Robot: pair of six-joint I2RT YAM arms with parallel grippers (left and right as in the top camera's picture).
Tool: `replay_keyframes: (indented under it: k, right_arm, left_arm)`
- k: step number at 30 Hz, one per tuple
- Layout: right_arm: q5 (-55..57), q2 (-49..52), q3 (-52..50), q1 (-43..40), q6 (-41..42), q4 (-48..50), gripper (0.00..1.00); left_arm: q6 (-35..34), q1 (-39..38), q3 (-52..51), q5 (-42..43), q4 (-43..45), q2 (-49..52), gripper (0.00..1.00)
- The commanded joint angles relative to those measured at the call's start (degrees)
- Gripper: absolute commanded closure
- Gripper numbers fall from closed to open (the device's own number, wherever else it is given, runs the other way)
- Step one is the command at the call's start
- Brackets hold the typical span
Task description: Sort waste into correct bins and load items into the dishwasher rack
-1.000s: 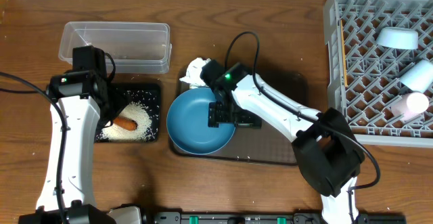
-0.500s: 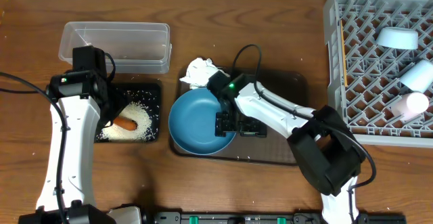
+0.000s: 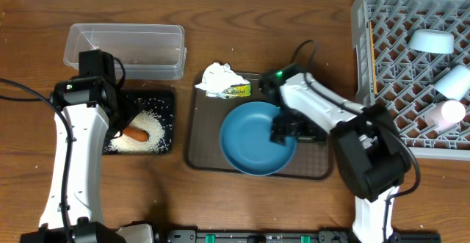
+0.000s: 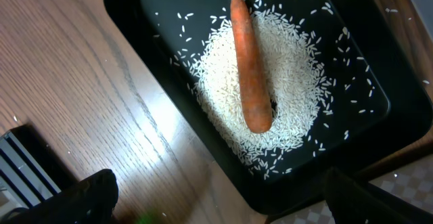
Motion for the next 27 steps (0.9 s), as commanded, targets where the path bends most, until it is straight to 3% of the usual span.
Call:
replay_keyframes:
  k: [1,7,15,21,27]
  right_arm:
    - [7.3,-5.0,1.4,-3.7,-0.2,-2.5,0.01]
    - [1.7,-16.1,2.0,-7.1,-1.4,-3.2,0.01]
    - [-17.2,-30.6,2.0,0.7,-17.3,10.8,0.01]
    - [-13.9,-30.8,2.0,11.2,-19.5,18.1,0.01]
    - [-10.0,-25.2,1.9,17.4,-15.2,20.9,0.01]
  left_arm:
    - [-0.3,0.2,0.7,-1.2,-0.2,0.0,0.01]
    - [-0.3,0.2,0.7,-1.2,-0.2,0.0,0.01]
    - [-0.3,0.2,0.7,-1.2,-0.2,0.0,0.01]
    - [-0.3,0.2,0.7,-1.2,-0.2,0.0,0.01]
    - [-0.3,0.2,0.7,-1.2,-0.2,0.0,0.01]
